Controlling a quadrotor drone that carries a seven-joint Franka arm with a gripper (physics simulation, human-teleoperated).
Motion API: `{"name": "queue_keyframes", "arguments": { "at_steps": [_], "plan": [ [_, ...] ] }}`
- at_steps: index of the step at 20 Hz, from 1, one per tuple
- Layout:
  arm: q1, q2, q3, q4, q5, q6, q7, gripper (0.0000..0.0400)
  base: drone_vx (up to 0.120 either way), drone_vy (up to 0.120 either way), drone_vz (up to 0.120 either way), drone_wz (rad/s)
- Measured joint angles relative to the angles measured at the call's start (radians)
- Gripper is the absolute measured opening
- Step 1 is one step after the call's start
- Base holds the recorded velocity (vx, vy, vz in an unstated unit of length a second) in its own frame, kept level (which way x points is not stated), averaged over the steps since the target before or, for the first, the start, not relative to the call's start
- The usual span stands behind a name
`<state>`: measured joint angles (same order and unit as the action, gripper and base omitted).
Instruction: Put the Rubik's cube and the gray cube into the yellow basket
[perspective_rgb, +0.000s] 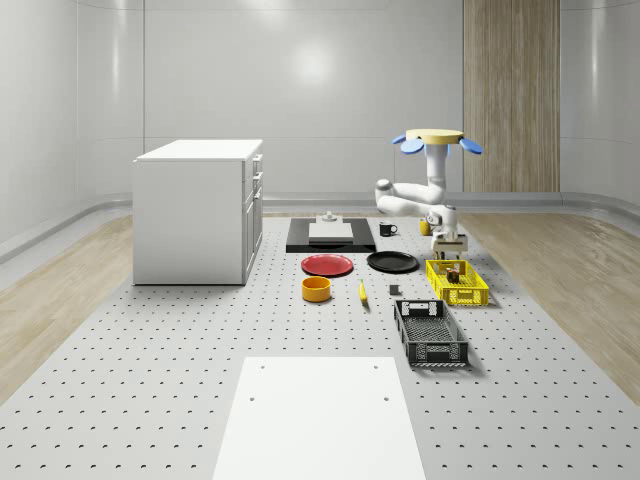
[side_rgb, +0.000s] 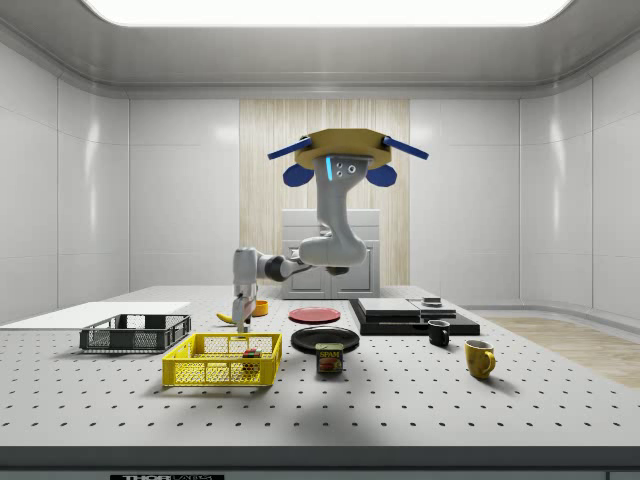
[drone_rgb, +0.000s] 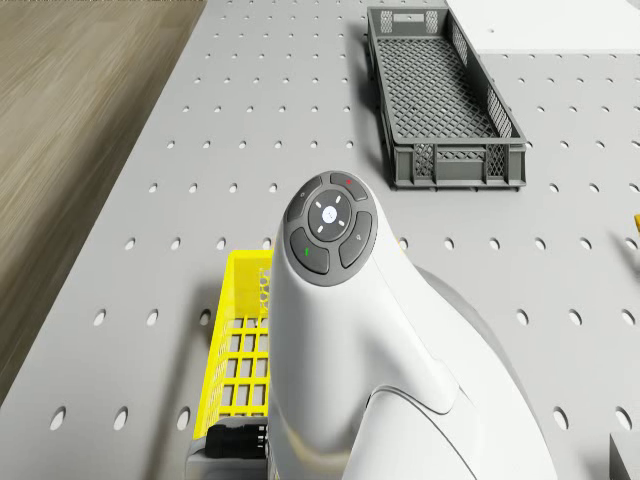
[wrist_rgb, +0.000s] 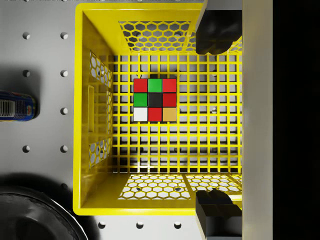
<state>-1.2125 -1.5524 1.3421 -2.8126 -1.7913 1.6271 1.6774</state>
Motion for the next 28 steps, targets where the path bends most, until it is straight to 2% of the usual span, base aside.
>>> {"name": "queue_keyframes", "arguments": {
  "at_steps": [15,28],
  "plan": [
    [-0.001,-0.007,0.002,0.000,0.004,0.006,0.001,0.0400,0.021,-0.120,0.000,0.000],
    [-0.003,-0.011,0.003,0.000,0.006,0.010,0.002,0.0400,0.114,-0.120,0.000,0.000]
  ]
}}
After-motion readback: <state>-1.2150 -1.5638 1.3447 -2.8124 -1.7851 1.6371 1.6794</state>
